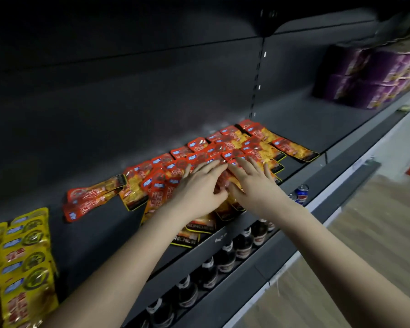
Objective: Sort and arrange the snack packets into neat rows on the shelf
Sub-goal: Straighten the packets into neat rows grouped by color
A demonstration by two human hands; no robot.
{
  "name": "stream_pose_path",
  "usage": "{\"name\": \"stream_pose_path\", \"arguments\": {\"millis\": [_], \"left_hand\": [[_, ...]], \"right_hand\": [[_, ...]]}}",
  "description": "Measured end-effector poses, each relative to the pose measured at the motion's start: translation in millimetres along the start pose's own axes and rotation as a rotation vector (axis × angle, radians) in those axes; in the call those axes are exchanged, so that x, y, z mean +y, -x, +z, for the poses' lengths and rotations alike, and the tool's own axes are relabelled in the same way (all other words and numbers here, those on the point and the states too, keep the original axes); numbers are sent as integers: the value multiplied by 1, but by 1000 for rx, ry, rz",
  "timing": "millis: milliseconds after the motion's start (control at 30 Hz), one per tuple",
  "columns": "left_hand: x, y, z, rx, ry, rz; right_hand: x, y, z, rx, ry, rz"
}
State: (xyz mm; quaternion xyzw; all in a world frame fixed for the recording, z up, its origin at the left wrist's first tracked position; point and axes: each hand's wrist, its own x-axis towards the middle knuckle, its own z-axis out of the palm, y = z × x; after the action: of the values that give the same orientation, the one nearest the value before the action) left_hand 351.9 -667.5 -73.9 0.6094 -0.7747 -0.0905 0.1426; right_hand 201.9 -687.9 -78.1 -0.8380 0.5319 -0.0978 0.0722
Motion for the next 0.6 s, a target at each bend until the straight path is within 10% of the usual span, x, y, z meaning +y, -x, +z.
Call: {"name": "stream_pose_path", "arguments": {"millis": [600], "left_hand": [[-8,-88,33,-147,-32,-80]], "right_hand": [[79,-59,6,-113,29,16]]}}
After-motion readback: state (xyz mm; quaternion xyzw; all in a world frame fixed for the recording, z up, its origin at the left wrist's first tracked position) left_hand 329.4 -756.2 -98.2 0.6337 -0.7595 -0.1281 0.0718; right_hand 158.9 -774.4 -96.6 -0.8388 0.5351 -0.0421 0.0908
